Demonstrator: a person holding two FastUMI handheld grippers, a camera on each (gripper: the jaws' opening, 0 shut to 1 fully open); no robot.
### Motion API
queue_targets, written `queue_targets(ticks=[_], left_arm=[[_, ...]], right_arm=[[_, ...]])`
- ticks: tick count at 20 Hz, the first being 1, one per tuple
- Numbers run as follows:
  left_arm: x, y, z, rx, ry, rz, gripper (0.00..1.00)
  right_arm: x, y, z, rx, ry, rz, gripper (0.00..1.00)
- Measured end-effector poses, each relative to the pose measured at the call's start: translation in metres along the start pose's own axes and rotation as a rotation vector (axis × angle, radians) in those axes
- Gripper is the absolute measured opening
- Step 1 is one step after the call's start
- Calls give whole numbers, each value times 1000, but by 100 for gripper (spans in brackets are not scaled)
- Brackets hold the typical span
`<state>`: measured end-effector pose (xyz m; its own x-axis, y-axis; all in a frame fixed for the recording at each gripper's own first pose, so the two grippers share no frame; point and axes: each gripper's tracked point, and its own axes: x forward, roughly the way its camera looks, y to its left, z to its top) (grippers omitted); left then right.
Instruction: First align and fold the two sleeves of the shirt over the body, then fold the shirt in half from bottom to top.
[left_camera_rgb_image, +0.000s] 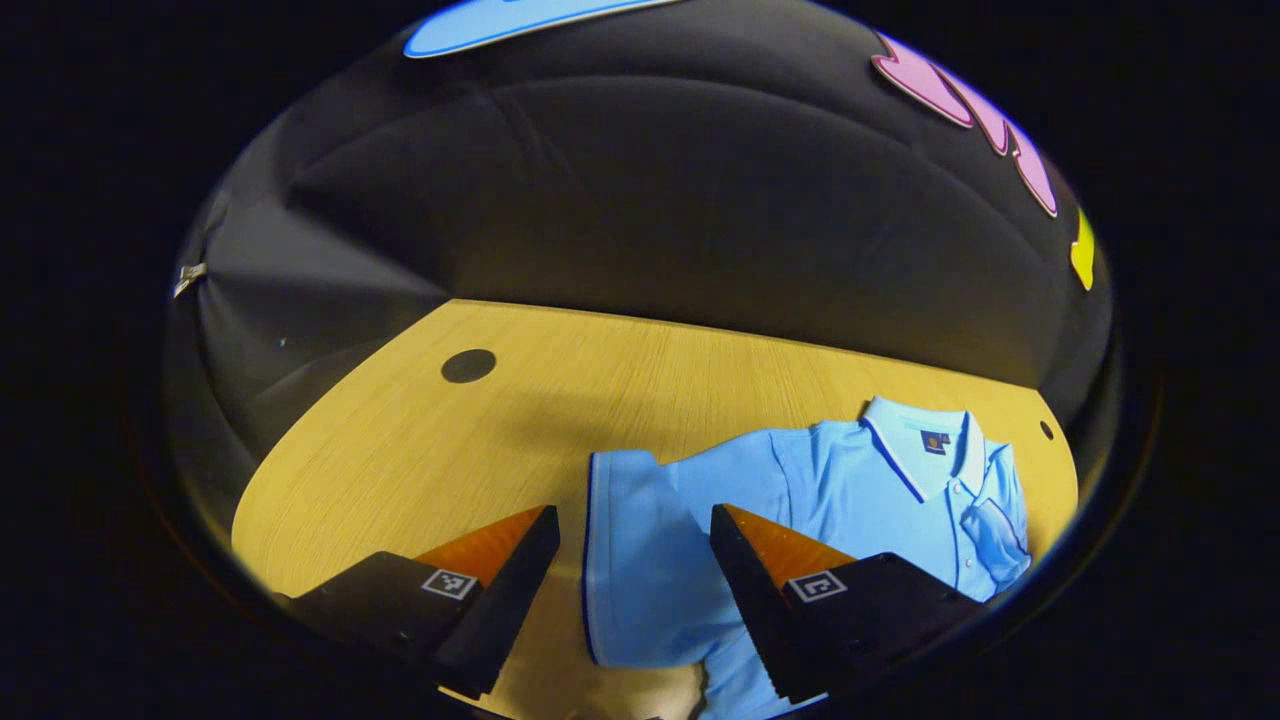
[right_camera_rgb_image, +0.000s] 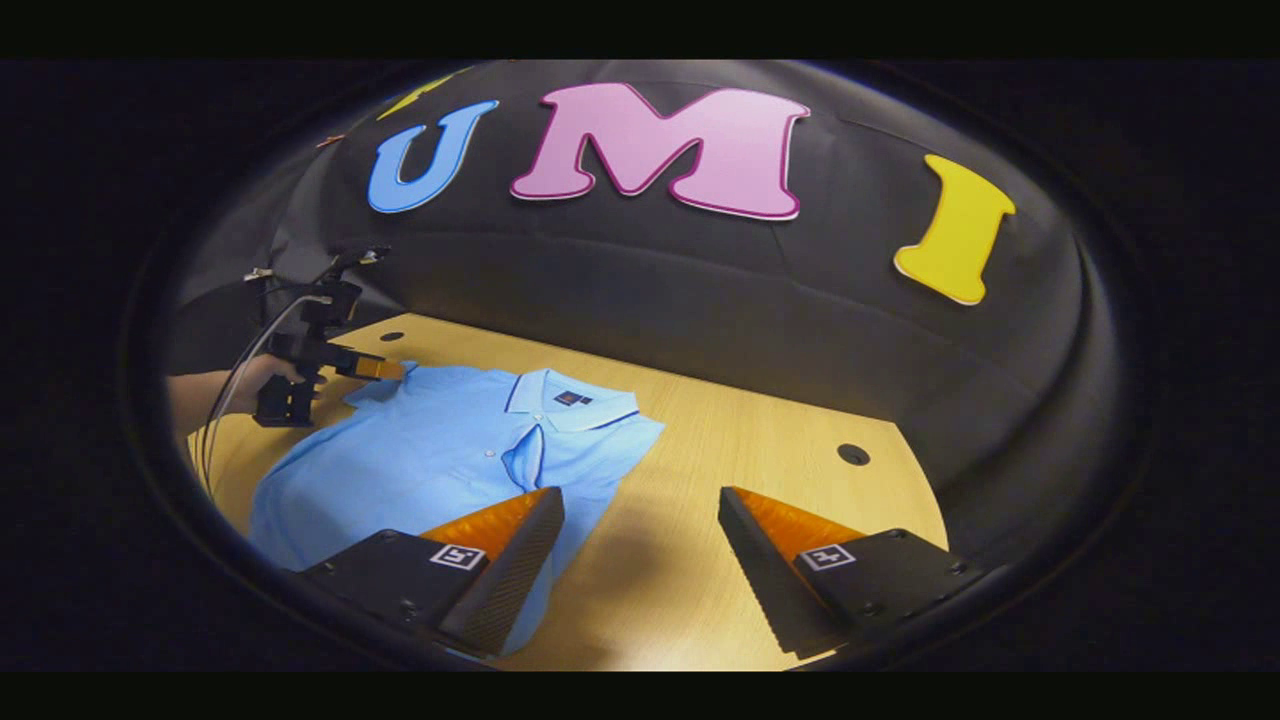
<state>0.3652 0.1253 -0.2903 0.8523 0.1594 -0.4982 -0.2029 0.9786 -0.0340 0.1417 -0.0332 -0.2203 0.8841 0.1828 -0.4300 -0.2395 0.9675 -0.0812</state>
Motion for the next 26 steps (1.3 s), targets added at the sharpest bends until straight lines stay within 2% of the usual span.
queue_targets(ticks=[5,7,11,12,14,17,19,23,26], left_arm=[[17,-4,0,37,14,-9,98],[18,-9,-1,48,22,-24,89],[19,-27,-1,27,16,-49,39],[18,-29,-1,19,12,-47,19],[17,-27,1,21,10,-34,10],[8,-25,6,65,9,13,7],[-3,-36,20,83,-16,16,6],[-31,-76,49,51,-71,-39,6],[-50,-120,51,18,-63,-118,6]], right_arm=[[6,4,-15,29,9,9,97],[8,6,-18,40,10,13,97],[7,0,-26,54,12,6,98],[8,0,-28,63,14,5,97],[7,-2,-31,83,18,5,97],[6,-8,-32,86,8,-4,98],[3,-11,-32,88,5,-8,98],[-3,-13,-30,84,-6,-13,97],[-7,-9,-34,72,-14,-5,98]])
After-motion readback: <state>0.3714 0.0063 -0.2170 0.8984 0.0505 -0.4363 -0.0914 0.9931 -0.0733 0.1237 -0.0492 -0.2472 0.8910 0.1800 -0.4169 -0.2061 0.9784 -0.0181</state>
